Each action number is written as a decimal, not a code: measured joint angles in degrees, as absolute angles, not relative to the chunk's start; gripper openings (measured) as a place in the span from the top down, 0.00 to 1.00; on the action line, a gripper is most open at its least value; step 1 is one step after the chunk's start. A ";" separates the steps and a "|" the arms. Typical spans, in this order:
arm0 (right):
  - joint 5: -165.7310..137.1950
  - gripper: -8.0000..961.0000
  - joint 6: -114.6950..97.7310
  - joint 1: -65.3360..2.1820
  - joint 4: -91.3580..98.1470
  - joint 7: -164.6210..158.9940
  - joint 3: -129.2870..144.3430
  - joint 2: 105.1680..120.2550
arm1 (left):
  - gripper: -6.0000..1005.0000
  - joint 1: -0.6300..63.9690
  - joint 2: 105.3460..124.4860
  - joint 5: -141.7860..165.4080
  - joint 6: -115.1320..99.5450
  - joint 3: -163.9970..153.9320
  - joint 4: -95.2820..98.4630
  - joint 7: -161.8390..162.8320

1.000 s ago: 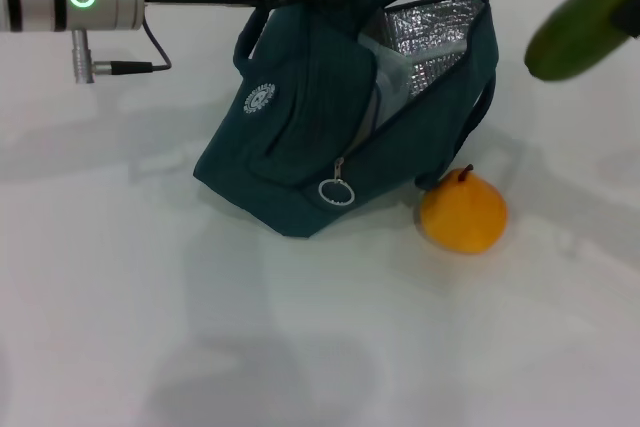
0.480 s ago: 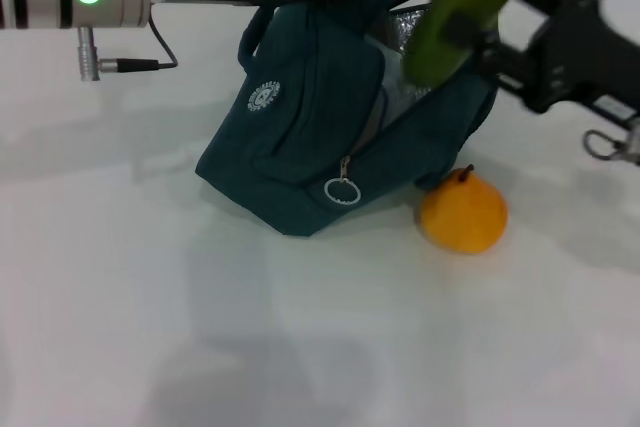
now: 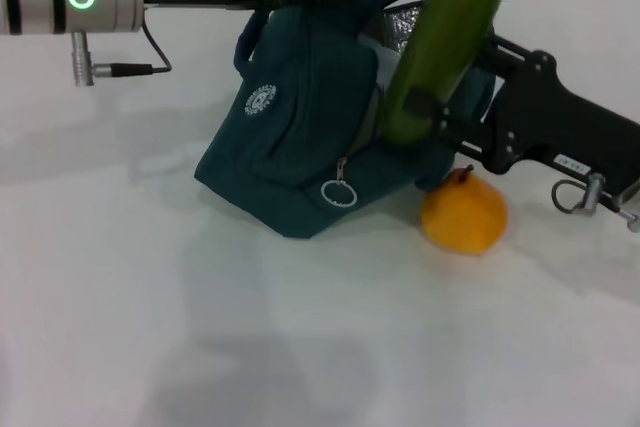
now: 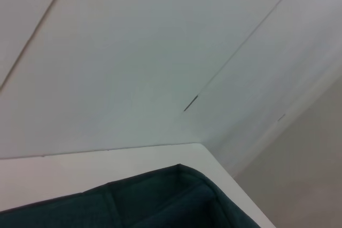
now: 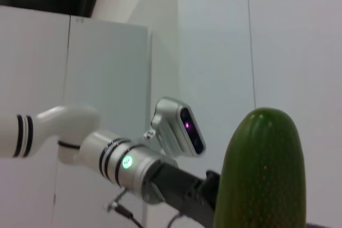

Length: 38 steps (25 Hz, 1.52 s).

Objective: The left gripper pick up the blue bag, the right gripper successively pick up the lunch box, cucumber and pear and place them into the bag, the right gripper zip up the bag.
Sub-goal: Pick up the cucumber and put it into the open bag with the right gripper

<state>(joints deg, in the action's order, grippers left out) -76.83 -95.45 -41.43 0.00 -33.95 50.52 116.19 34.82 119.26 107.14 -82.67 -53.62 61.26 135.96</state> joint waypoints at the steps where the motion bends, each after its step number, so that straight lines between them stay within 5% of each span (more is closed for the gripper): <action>1: -76.89 0.34 -95.00 -40.96 0.03 -33.30 50.60 116.19 | 0.94 34.82 119.26 107.14 -82.67 -53.62 61.26 135.96; 26: -76.90 0.34 -84.47 -40.84 7.63 -54.23 63.76 116.14 | 0.94 33.60 119.27 107.05 -82.71 -53.71 61.26 136.91; 38: -76.75 0.34 -88.52 -32.16 25.53 -73.37 68.92 115.43 | 0.95 32.77 119.27 106.89 -82.72 -53.81 61.26 136.68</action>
<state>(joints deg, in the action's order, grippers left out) -76.75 -88.52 -32.16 25.53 -73.37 68.92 115.43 32.77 119.27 106.89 -82.72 -53.81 61.26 136.68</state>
